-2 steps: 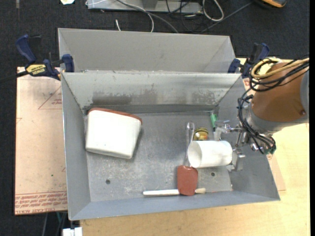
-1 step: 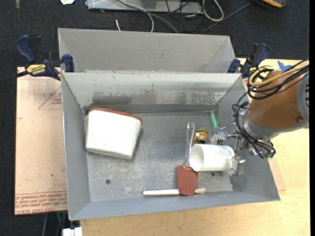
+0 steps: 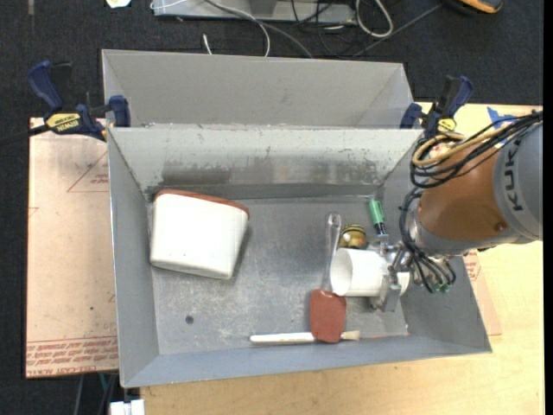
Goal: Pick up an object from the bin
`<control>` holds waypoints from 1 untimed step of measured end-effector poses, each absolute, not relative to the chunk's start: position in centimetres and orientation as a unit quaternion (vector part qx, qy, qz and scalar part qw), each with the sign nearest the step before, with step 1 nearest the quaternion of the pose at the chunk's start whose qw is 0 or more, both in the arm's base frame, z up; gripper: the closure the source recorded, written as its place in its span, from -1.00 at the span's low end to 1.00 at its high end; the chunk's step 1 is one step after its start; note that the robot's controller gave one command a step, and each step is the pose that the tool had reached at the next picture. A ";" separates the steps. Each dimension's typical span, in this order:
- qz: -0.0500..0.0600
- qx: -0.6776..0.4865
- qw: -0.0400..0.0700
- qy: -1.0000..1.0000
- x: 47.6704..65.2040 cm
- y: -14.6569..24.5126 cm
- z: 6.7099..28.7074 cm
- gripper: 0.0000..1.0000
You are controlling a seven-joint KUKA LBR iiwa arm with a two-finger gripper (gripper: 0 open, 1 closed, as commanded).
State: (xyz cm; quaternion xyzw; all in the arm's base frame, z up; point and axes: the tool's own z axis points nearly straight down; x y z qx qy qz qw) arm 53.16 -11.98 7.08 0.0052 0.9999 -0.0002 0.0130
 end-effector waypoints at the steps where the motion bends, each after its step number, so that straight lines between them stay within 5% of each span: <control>1: 0.000 0.005 0.013 1.000 53.2 -12.0 7.1 1.00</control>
Offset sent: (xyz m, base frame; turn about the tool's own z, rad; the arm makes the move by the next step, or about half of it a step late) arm 0.0028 -0.0075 0.1368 -0.0362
